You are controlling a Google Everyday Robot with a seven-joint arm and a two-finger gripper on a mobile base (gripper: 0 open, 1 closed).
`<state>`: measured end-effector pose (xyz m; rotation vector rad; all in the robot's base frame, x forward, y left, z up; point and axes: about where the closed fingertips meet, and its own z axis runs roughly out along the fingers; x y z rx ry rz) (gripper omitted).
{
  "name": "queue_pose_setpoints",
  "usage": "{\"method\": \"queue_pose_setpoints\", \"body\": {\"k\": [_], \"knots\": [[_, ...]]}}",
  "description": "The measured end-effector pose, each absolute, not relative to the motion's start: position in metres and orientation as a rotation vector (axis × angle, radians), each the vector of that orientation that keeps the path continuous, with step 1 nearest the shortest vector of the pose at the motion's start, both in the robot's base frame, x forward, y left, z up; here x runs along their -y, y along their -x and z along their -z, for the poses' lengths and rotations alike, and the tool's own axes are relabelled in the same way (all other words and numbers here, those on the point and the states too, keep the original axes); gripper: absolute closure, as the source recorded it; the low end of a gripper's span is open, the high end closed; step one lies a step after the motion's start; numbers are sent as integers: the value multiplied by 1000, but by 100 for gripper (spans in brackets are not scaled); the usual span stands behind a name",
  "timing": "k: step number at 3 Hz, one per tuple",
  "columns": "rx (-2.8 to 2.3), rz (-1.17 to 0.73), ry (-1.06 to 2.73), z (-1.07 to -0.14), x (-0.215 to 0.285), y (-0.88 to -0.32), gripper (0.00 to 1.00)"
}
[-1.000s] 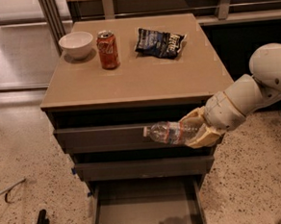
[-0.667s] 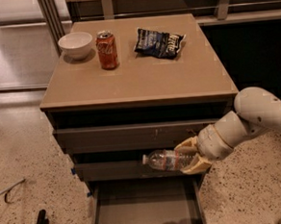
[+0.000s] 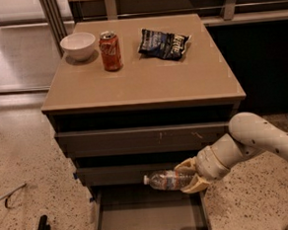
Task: Place water bottle into bottom drawer
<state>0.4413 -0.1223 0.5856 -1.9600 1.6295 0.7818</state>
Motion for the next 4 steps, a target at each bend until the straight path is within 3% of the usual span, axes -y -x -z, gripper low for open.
{"method": "queue_pose_setpoints", "body": {"k": [3, 4], "knots": [[-1548, -721, 2028, -410, 105, -434, 100], [-1558, -718, 2017, -393, 107, -435, 100]]}}
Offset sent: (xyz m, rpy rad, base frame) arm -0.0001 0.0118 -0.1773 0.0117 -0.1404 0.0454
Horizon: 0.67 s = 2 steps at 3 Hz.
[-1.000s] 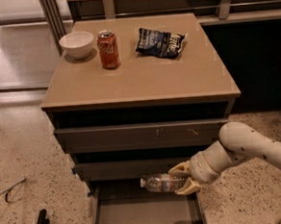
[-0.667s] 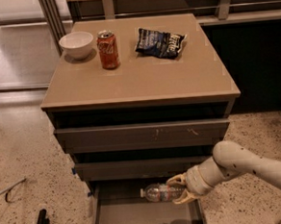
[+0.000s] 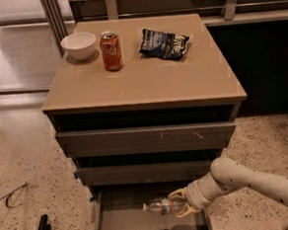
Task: Place water bottle into bottom drawer
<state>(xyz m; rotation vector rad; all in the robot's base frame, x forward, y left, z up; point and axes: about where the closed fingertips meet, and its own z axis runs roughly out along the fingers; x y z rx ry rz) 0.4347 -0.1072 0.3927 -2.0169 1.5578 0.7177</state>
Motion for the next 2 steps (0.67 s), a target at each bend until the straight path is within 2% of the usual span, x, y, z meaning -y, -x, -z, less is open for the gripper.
{"method": "queue_pose_setpoints", "body": {"k": [2], "knots": [[-1505, -600, 1972, -301, 92, -462, 100]]}}
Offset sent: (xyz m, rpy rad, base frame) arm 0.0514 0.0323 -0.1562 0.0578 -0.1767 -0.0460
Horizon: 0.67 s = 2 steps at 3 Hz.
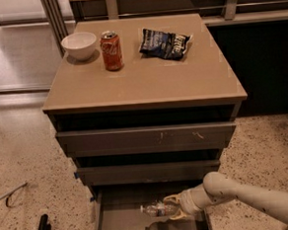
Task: Place water bottle into bottom drawer
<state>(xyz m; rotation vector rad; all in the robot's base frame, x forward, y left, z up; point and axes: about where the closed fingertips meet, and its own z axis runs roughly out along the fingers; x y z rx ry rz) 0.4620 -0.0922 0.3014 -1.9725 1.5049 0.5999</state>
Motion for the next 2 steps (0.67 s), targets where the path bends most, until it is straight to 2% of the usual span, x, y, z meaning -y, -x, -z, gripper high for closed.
{"method": "queue_pose_setpoints", "body": {"k": [1, 2], "knots": [[-1496, -651, 1957, -225, 70, -476, 100], [-1495, -651, 1957, -224, 70, -475, 100]]}}
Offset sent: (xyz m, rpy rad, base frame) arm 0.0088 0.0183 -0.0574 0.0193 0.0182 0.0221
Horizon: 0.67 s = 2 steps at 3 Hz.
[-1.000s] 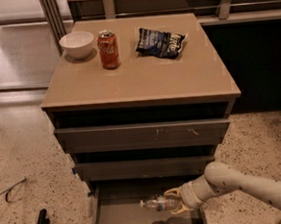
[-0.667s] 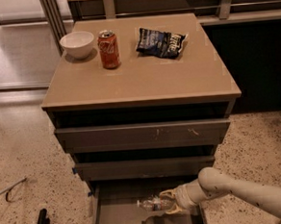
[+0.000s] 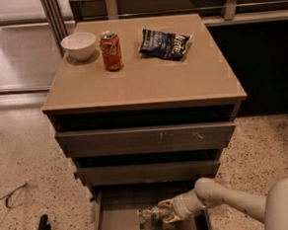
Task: Place water bottle into bottom drawer
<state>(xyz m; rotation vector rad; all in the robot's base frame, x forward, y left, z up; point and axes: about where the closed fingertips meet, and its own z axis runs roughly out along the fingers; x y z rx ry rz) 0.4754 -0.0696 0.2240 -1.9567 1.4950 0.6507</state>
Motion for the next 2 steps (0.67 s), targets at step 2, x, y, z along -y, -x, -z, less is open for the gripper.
{"method": "queue_pose_setpoints", "body": {"k": [2], "knots": [[-1454, -634, 1958, -187, 64, -483, 100]]}}
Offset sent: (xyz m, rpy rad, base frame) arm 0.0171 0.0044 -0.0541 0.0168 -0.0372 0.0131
